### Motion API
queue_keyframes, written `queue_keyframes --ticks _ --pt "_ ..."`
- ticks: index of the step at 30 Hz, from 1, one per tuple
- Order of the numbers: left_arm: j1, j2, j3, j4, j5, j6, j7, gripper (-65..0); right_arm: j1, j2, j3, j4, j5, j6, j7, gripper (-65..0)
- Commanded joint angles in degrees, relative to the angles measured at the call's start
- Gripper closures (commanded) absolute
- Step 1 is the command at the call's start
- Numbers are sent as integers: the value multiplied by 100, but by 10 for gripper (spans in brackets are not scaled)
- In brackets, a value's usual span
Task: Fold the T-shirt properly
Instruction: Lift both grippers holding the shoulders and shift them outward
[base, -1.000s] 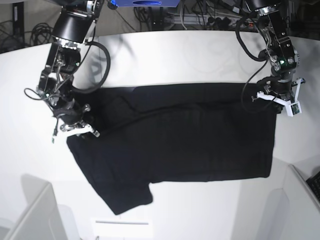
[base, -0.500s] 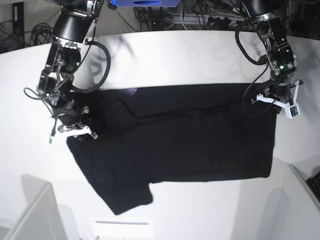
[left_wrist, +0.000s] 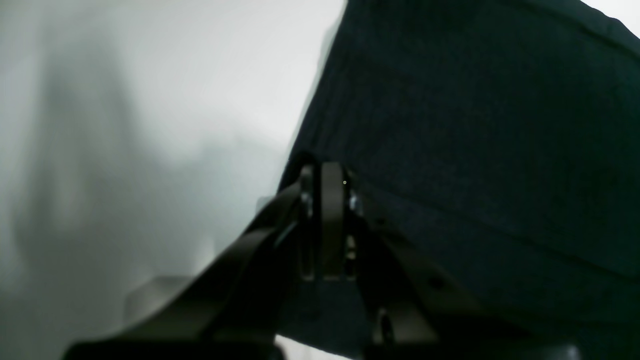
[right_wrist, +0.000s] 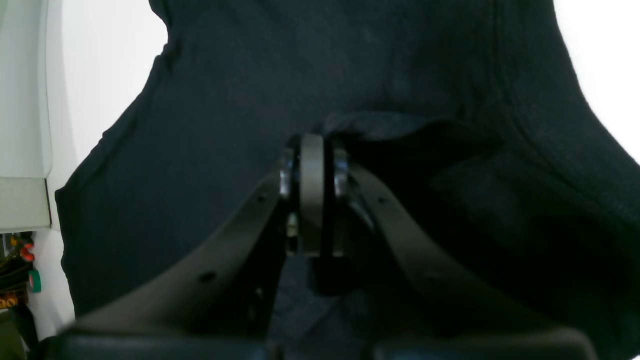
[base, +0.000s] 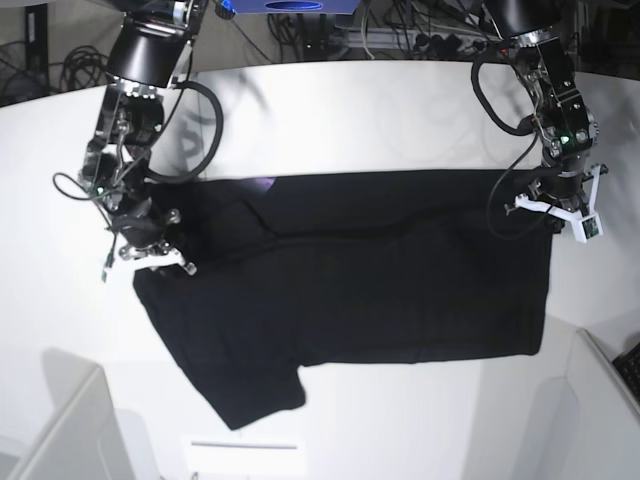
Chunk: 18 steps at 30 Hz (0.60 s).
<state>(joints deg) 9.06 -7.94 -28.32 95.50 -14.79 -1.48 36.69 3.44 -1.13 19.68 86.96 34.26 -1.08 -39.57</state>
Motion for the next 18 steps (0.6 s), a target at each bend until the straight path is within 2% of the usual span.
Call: queue_keyframes --ticks 1,6,8,9,11,13,18 --pt "-49 -71 -12 80 15 11 -139 0 109 29 14 91 68 42 137 0" --pt "-49 -71 -12 -43 15 11 -139 0 91 29 14 91 68 42 137 0" --pt "-58 -71 -12 -87 15 11 -148 0 82 29 14 91 68 -54 129 0" --pt "-66 -71 -12 -104 15 11 -157 -5 82 29 14 91 68 -186 137 -69" --pt "-189 -71 -12 -113 15 11 -139 -110 82 29 14 91 77 -468 155 -222" --pt "-260 -71 -12 -113 15 11 -139 -217 82 29 14 117 77 -635 164 -306" --pt "-524 -80 -21 -122 6 11 -139 -431 -67 29 14 284 77 -696 428 -291"
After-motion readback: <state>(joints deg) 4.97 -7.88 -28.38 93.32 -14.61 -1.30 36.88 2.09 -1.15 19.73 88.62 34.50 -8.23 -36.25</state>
